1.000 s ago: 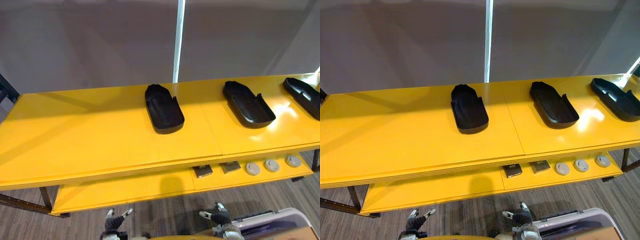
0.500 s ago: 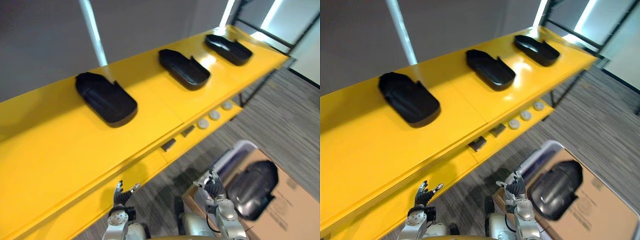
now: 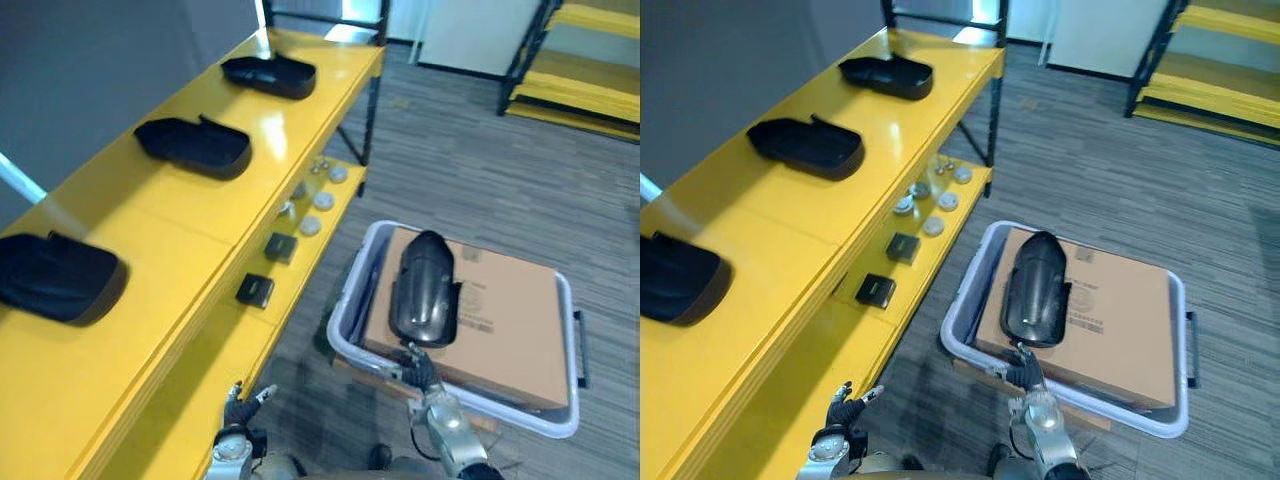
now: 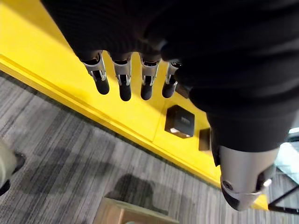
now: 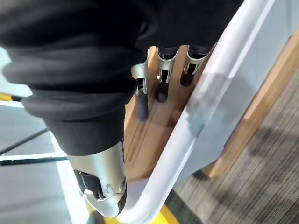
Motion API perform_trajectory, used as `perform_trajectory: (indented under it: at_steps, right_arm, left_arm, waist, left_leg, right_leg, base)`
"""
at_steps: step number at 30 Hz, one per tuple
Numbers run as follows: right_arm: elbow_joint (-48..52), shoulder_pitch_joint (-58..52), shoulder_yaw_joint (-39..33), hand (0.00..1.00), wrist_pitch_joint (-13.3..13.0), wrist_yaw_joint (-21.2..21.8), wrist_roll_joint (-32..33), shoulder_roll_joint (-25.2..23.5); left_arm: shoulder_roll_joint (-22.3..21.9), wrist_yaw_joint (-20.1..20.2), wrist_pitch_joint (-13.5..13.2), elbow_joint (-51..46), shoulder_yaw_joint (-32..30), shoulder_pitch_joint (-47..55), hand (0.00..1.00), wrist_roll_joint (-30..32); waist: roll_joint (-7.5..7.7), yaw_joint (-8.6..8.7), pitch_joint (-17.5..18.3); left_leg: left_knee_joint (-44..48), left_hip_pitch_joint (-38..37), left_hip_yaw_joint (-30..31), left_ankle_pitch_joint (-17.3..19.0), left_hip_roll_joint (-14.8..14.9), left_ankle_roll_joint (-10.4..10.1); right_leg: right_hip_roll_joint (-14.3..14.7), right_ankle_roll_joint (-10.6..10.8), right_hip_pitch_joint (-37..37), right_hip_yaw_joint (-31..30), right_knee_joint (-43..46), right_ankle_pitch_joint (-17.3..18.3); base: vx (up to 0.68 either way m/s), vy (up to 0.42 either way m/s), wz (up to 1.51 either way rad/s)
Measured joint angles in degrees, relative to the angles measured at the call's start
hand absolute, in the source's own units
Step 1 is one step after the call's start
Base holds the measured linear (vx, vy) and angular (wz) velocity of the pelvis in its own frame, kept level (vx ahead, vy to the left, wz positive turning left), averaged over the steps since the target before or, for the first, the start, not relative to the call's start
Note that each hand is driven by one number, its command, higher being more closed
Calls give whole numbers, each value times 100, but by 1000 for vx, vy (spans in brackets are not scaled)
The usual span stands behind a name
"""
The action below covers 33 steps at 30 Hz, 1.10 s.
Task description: Walk over and take plastic housings, then place them on the shelf
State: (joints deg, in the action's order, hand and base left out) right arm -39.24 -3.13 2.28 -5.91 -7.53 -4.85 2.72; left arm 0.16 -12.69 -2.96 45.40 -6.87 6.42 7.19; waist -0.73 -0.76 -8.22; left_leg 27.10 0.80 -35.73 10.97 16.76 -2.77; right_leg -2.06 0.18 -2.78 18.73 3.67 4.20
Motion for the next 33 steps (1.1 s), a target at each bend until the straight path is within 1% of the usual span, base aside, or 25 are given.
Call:
perform_trajectory:
  at_steps: [1,2,3,5,6,7,8,9,10,12,15,16,18,21,22,24,26,27,28,29,32,33]
  right_arm:
    - [-3,-45,-7,0,-13,2,11,46]
    - [-12,-60,-108,0,-10,-7,32,97]
    - [-44,-62,-197,0,-4,-16,48,114]
    - [-160,-61,-327,0,14,-83,104,137]
    - [-276,-72,-358,0,20,-121,136,144]
    - [-297,-112,-352,0,24,-124,148,159]
    - [-338,-112,-351,0,29,-124,149,137]
    - [-342,-188,-348,0,51,-121,149,53]
    - [-342,-198,-349,0,60,-121,149,34]
    - [-331,-291,-356,0,95,-126,150,-64]
    - [-230,-304,-474,0,101,-150,176,-60]
    - [-119,-318,-594,0,101,-229,208,-64]
    - [236,-412,-854,0,108,-250,262,-66]
    - [937,-641,-1307,0,111,-292,299,-69]
    - [1445,-788,-1606,0,109,-390,317,-70]
    - [2019,-966,-1949,0,103,-485,318,-65]
    - [2762,-1198,-2492,0,96,-586,303,-44]
    - [2908,-1206,-2585,0,95,-629,301,-31]
    - [3124,-1208,-2710,0,84,-704,290,0]
    - [3323,-1199,-2724,0,74,-768,255,4]
    - [3832,-1196,-2664,0,73,-856,190,3]
    - [4112,-1156,-2555,0,63,-850,70,8]
  left_arm:
    - [-46,0,1,21,13,40,0,-1]
    - [-127,1,7,27,39,48,0,-6]
    - [-157,1,7,26,62,52,0,-20]
    - [-173,-7,8,25,177,41,0,-55]
    - [-174,-9,5,13,238,37,0,-97]
    - [-179,-9,2,14,268,33,0,-149]
    - [-150,-7,4,25,278,23,0,-175]
    - [-43,-14,6,20,278,-23,0,-195]
    - [-31,-15,5,19,279,-38,0,-195]
    - [52,-13,8,21,280,-94,0,-194]
    - [67,-15,16,23,277,-40,0,-193]
    - [90,-15,27,26,273,-14,0,-193]
    - [126,-14,31,25,272,11,0,-193]
    - [223,-13,32,25,211,50,0,-191]
    - [257,-10,31,15,159,101,0,-190]
    - [264,-4,32,16,149,160,0,-189]
    - [240,16,33,8,145,252,0,-174]
    - [238,16,33,8,145,288,0,-174]
    - [237,23,29,-3,145,377,0,-172]
    - [235,30,30,-2,147,433,0,-172]
    - [223,94,28,-1,165,469,0,-151]
    - [226,151,25,0,164,483,0,-134]
  waist:
    - [-22,3,-29]
    - [6,19,-83]
    - [-17,10,-99]
    - [-36,11,-155]
    - [-73,3,-151]
    - [-199,8,-146]
    - [-198,0,-182]
    - [-156,26,-167]
    - [-138,21,-174]
    - [-29,19,-150]
    - [10,14,-118]
    - [15,22,-113]
    - [15,51,-111]
    - [70,97,-77]
    - [99,147,-52]
    - [118,170,-40]
    - [156,187,-3]
    - [170,211,20]
    - [202,283,55]
    - [231,316,75]
    - [249,312,86]
    - [239,302,92]
  left_leg:
    - [222,157,382,73,36,-24]
    - [132,214,1161,145,-204,-119]
    - [20,223,1588,177,-369,-165]
    - [-396,249,2550,181,-831,-174]
    - [-752,263,3014,161,-1032,-207]
    - [-1099,257,3316,56,-1072,-245]
    - [-1070,230,3238,86,-1069,-93]
    - [-1115,198,3056,114,-1144,-48]
    - [-1118,194,3035,123,-1160,-30]
    - [-1191,141,2851,135,-1274,87]
    - [-1477,-91,2589,66,-1416,200]
    - [-1556,-156,2457,57,-1477,214]
    - [-1567,-183,2412,55,-1519,219]
    - [-1651,-323,2313,55,-1527,219]
    - [-1691,-375,2290,55,-1532,220]
    - [-1718,-431,2286,56,-1537,221]
    - [-1733,-500,2287,57,-1539,222]
    - [-1747,-511,2287,57,-1540,222]
    - [-1798,-544,2287,57,-1541,222]
    - [-1835,-568,2288,57,-1544,222]
    - [-1854,-565,2314,57,-1561,222]
    - [-1868,-562,2350,57,-1572,223]
  right_leg:
    - [55,-43,2,-208,-15,-21]
    - [57,-76,21,-415,-7,-43]
    - [50,-89,22,-535,-2,-52]
    - [3,-82,29,-838,22,-73]
    - [-1,-42,62,-1022,29,-99]
    - [79,20,136,-1174,26,-131]
    - [87,63,139,-1278,13,-137]
    - [-4,196,100,-1399,-108,-226]
    - [-16,212,104,-1424,-122,-241]
    - [-132,314,114,-1577,-227,-316]
    - [-229,423,107,-1791,-353,-385]
    - [-276,472,106,-1923,-398,-417]
    - [-301,517,118,-2031,-408,-448]
    - [-294,522,98,-2096,-406,-459]
    - [-286,521,100,-2170,-405,-462]
    - [-282,522,95,-2218,-403,-465]
    - [-277,522,72,-2257,-396,-466]
    - [-275,522,74,-2272,-396,-466]
    - [-269,522,75,-2295,-396,-466]
    - [-269,522,86,-2333,-396,-466]
    - [-297,523,109,-2348,-403,-477]
    - [-296,526,113,-2334,-408,-479]
  base:
    - [-2,-95,-102]
    - [-12,-27,-94]
    - [-10,19,-84]
    - [-1,91,-79]
    - [-18,170,-91]
    - [-27,172,-87]
    - [17,216,-75]
    - [32,178,-49]
    - [47,206,-39]
    - [35,164,-28]
    - [68,126,-42]
    - [76,102,-43]
    - [73,87,-33]
    - [41,25,-27]
    - [38,4,-33]
    - [23,1,-25]
    - [-6,-7,-17]
    - [-21,-9,-11]
    - [-34,-6,-12]
    - [-43,-4,-14]
    - [-71,-1,-7]
    - [-96,-21,7]
